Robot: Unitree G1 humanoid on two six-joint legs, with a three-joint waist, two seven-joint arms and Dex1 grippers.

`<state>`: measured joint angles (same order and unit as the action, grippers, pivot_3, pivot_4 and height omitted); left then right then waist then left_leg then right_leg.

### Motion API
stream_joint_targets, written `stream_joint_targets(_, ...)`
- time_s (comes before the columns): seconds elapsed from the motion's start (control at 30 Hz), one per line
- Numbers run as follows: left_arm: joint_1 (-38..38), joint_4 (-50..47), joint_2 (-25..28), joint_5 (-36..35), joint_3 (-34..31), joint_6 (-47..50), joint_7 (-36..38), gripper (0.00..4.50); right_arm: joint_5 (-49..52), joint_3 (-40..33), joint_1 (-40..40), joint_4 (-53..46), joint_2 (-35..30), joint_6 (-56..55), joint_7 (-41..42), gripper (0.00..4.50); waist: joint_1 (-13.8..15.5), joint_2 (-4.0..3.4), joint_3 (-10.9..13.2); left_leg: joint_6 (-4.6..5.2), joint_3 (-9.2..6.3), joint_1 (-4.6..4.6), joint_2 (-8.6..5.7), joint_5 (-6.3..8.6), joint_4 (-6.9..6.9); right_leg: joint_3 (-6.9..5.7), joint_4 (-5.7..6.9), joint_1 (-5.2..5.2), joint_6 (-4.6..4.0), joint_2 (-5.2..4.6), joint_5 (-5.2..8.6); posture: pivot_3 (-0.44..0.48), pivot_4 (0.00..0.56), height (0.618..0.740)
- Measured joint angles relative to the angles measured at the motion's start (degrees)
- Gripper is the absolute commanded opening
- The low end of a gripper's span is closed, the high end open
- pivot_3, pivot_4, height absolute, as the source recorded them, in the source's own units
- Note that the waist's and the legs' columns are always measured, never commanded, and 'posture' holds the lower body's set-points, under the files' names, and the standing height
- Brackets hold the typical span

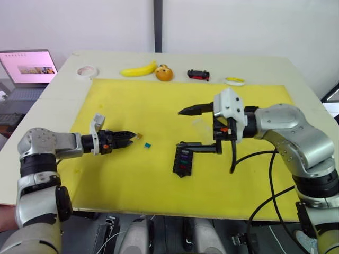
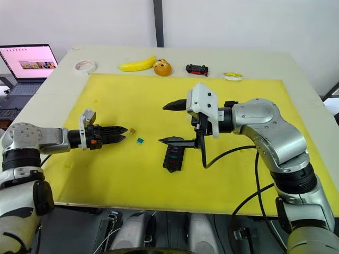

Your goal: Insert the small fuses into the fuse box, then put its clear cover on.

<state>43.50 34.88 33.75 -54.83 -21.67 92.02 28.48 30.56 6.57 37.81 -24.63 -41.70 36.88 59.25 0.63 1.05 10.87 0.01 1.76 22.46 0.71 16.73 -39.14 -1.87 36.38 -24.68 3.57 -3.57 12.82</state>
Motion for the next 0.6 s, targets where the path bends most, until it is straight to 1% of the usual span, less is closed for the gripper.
stream_joint_targets(0.23,1.7,2.5,-2.8,3.6,-2.1,-1.4,-0.7,2.23,0.0,0.0,-0.5,-0.2,-0.1,0.0,-0.4,4.50,0.2,0.00,0.0,-0.01,-0.02,0.00,-0.02,-0.01,-0.01,-0.01,0.00,0.02,0.00,-0.03,0.00,0.000,0.150,0.737)
stream_joint_targets(0.43,2.4,2.5,-5.6,6.1,-4.0,-3.7,-2.7,2.23,-0.1,0.0,-0.6,-0.4,-0.1,0.0,-0.5,4.50,0.3,0.01,0.0,-0.04,-0.09,-0.02,-0.09,-0.02,-0.02,-0.01,0.01,0.09,0.02,-0.10,-0.01,0.000,0.150,0.737)
stream_joint_targets(0.6,2.7,2.5,-6.8,7.3,-5.2,-4.1,-3.2,2.23,-0.6,0.0,-0.6,-0.5,-0.1,0.0,-0.6,4.50,0.3,0.00,0.0,-0.07,-0.14,-0.03,-0.12,-0.04,-0.02,-0.02,0.01,0.13,0.06,-0.12,-0.04,0.000,0.150,0.737)
